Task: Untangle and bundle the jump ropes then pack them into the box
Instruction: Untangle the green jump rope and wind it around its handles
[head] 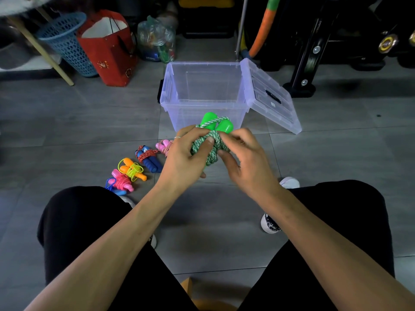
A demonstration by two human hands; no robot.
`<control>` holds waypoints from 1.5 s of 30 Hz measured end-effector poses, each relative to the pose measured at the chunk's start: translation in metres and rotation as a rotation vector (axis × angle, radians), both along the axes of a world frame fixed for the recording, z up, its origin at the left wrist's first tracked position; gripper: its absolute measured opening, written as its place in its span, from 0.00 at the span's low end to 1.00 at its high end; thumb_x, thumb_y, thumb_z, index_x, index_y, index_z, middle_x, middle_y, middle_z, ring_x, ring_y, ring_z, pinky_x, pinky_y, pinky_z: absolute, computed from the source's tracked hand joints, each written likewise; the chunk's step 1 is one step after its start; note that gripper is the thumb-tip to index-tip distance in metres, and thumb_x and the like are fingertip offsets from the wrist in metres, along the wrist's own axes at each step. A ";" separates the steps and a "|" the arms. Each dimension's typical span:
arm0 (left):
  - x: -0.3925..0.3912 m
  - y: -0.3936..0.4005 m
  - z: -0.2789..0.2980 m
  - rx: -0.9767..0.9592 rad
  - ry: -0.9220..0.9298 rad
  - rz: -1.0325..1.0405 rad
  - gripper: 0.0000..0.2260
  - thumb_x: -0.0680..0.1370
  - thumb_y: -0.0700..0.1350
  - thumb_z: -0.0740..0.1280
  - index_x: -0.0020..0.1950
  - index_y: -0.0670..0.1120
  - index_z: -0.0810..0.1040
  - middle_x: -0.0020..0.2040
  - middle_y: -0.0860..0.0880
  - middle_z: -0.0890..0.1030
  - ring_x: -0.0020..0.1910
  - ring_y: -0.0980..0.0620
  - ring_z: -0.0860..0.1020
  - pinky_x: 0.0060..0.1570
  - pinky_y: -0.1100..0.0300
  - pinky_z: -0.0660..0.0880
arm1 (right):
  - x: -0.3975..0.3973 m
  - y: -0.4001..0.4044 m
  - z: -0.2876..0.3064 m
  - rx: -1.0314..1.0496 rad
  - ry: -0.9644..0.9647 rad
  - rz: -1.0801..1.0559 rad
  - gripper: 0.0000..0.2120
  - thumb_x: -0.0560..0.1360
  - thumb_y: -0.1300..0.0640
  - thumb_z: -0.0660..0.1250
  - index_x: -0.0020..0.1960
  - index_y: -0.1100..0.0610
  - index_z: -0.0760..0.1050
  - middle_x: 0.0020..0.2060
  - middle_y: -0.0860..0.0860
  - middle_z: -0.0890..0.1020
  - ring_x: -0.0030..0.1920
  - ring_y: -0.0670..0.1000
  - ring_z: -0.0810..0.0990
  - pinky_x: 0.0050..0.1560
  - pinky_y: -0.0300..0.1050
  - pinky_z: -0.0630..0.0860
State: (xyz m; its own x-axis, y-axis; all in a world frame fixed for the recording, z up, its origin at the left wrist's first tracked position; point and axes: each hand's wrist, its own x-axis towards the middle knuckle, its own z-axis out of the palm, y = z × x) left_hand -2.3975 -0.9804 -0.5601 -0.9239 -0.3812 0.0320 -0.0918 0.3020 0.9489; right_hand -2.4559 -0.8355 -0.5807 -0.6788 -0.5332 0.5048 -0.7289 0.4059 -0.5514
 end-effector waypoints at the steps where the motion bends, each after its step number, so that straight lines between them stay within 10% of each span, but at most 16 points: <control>1: 0.000 0.001 -0.001 0.032 -0.018 0.004 0.06 0.80 0.45 0.65 0.55 0.54 0.78 0.57 0.54 0.72 0.47 0.53 0.80 0.24 0.56 0.78 | -0.001 0.000 0.000 -0.016 0.005 -0.005 0.14 0.76 0.62 0.67 0.61 0.64 0.77 0.49 0.57 0.77 0.47 0.53 0.78 0.48 0.42 0.75; 7: -0.003 0.002 0.003 0.166 -0.124 -0.008 0.08 0.80 0.47 0.66 0.58 0.49 0.80 0.58 0.43 0.77 0.33 0.44 0.82 0.27 0.49 0.80 | -0.008 0.003 0.011 -0.125 -0.171 -0.060 0.10 0.76 0.67 0.65 0.55 0.63 0.80 0.44 0.54 0.81 0.41 0.44 0.76 0.45 0.26 0.68; 17: -0.001 0.012 0.013 0.177 -0.103 -0.001 0.06 0.80 0.44 0.66 0.56 0.48 0.80 0.47 0.50 0.80 0.33 0.51 0.81 0.25 0.53 0.79 | 0.000 -0.002 0.012 -0.074 0.022 -0.125 0.12 0.76 0.67 0.64 0.57 0.62 0.81 0.45 0.57 0.79 0.41 0.51 0.80 0.44 0.40 0.77; 22: 0.000 0.010 0.013 0.220 -0.138 0.070 0.06 0.79 0.43 0.67 0.53 0.49 0.82 0.47 0.50 0.81 0.31 0.53 0.80 0.26 0.51 0.80 | 0.003 -0.004 0.014 -0.091 -0.110 -0.051 0.11 0.75 0.63 0.68 0.56 0.63 0.80 0.47 0.54 0.78 0.45 0.42 0.75 0.50 0.24 0.66; 37: 0.000 0.012 0.017 0.441 -0.284 0.101 0.05 0.75 0.41 0.66 0.42 0.48 0.81 0.39 0.51 0.79 0.33 0.49 0.78 0.30 0.54 0.76 | -0.004 -0.005 0.019 0.045 -0.635 0.018 0.08 0.75 0.65 0.66 0.49 0.53 0.75 0.57 0.46 0.68 0.62 0.45 0.63 0.61 0.33 0.60; 45: -0.003 0.012 0.019 0.494 -0.259 0.105 0.07 0.76 0.40 0.67 0.43 0.49 0.83 0.39 0.48 0.80 0.31 0.49 0.77 0.29 0.56 0.76 | -0.004 0.002 0.018 -0.064 -0.423 0.002 0.07 0.71 0.63 0.72 0.47 0.54 0.79 0.56 0.49 0.73 0.60 0.50 0.71 0.62 0.32 0.64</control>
